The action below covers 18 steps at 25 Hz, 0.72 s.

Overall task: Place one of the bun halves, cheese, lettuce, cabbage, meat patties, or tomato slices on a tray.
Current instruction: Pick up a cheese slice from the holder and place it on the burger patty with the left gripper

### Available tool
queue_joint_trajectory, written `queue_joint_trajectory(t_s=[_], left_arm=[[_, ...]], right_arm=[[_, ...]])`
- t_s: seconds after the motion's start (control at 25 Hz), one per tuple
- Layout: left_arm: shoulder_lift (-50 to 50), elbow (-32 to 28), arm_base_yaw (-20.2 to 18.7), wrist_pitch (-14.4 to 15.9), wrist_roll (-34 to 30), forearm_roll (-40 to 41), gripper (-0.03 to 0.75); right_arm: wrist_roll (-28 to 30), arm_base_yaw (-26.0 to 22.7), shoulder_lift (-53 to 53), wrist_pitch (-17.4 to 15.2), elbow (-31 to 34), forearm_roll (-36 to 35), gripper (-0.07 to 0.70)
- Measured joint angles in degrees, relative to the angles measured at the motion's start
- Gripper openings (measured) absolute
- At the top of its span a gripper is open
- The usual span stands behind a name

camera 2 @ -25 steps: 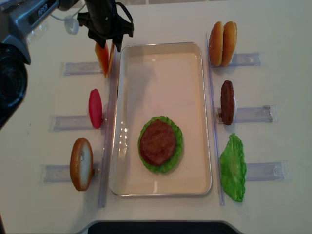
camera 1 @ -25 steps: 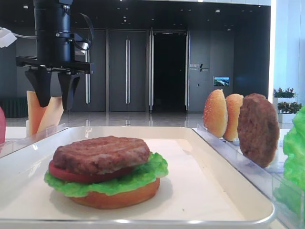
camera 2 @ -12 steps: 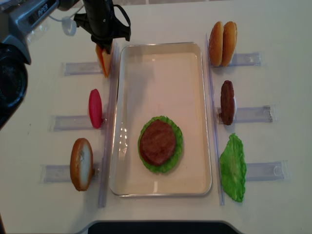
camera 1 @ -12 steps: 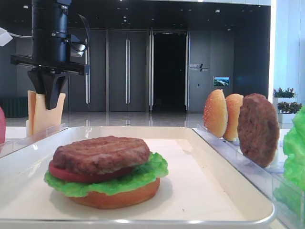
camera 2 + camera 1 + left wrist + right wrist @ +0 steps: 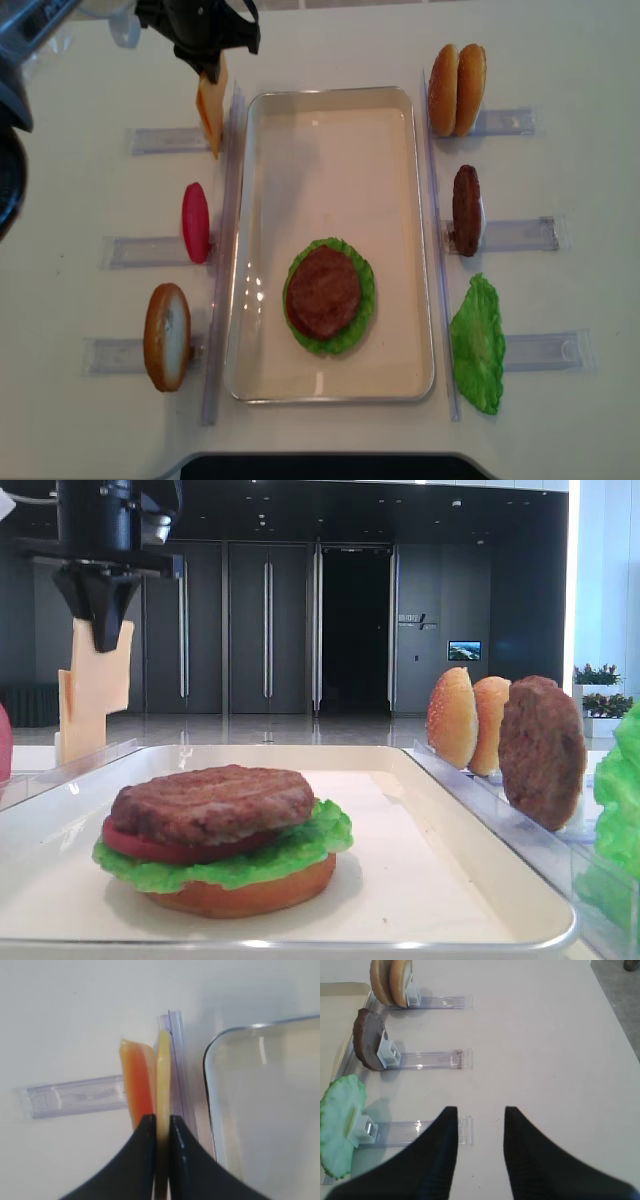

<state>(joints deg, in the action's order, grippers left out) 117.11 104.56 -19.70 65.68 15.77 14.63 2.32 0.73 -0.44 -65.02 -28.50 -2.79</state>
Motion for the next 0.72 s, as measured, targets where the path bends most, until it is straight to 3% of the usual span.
queue_joint_trajectory(t_s=[0.48,0.72], left_arm=[[-10.16,3.42,0.0,5.0,0.0,-1.0,0.035],[-10.55,3.42,0.0,5.38,0.0,-2.23,0.034]], right_arm=[[0.0,0.0,0.0,0.0,0.0,0.0,0.251],[0.0,0.0,0.0,0.0,0.0,0.0,0.251]])
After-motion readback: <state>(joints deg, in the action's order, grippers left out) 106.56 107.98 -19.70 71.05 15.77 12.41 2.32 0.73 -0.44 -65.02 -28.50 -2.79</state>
